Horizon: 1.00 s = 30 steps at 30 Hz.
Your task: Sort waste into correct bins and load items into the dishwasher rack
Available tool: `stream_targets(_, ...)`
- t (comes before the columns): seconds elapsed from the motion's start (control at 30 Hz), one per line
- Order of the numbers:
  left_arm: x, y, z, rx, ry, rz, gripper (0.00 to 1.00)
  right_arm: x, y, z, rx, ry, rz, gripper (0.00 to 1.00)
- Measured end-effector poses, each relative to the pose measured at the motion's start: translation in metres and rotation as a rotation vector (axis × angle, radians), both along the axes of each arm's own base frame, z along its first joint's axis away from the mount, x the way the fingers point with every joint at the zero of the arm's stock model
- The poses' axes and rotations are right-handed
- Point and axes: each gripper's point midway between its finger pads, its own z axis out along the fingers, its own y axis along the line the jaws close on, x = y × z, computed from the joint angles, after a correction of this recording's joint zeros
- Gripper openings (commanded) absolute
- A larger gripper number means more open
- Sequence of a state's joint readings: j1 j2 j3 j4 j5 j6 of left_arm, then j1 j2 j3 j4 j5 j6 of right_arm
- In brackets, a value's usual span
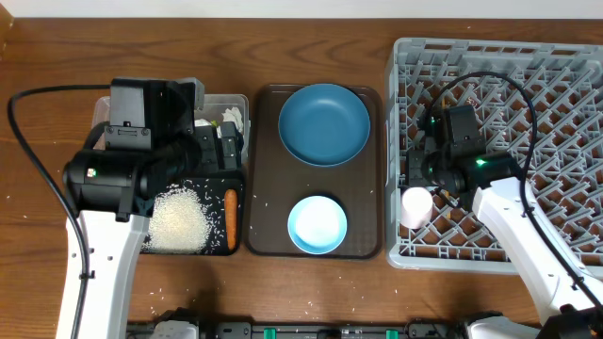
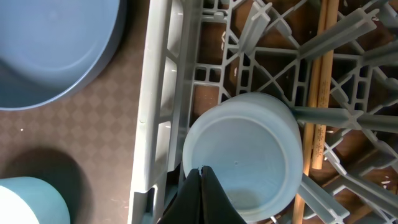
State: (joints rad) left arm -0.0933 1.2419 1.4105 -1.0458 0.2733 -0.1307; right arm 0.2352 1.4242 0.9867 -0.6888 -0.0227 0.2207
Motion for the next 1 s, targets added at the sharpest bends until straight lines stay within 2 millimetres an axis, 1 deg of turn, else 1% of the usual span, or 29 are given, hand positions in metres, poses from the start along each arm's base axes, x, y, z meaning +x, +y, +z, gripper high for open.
stream_targets(0.23,0.000,0.000,0.000,0.000,0.000,0.000,0.97,0.001,0.000,0.002,0.002,-0.004,-0.003,0.01)
stream_targets(0.33,0.000,0.000,0.000,0.000,0.000,0.000,0.96,-0.004,-0.003,0.008,-0.015,0.031,-0.007,0.01)
stream_targets(0.4,0.000,0.000,0.000,0.000,0.000,0.000,0.97,-0.004,-0.004,0.018,-0.022,0.038,-0.010,0.01)
stream_targets(0.57,0.000,0.000,0.000,0.000,0.000,0.000,0.97,0.015,0.000,0.062,-0.001,-0.065,-0.013,0.01)
stream_targets(0.67,0.000,0.000,0.000,0.000,0.000,0.000,0.96,0.014,-0.001,0.069,0.000,-0.079,-0.014,0.01)
stream_targets(0.73,0.000,0.000,0.000,0.000,0.000,0.000,0.97,0.013,-0.003,0.067,-0.009,-0.075,-0.018,0.01)
stream_targets(0.8,0.000,0.000,0.000,0.000,0.000,0.000,0.97,0.011,-0.006,0.060,-0.028,-0.063,-0.025,0.01)
stream_targets(0.9,0.000,0.000,0.000,0.000,0.000,0.000,0.97,0.006,-0.011,0.042,-0.058,-0.023,-0.034,0.01)
stream_targets(1.0,0.000,0.000,0.000,0.000,0.000,0.000,0.97,0.000,-0.015,0.013,-0.084,0.032,-0.037,0.01)
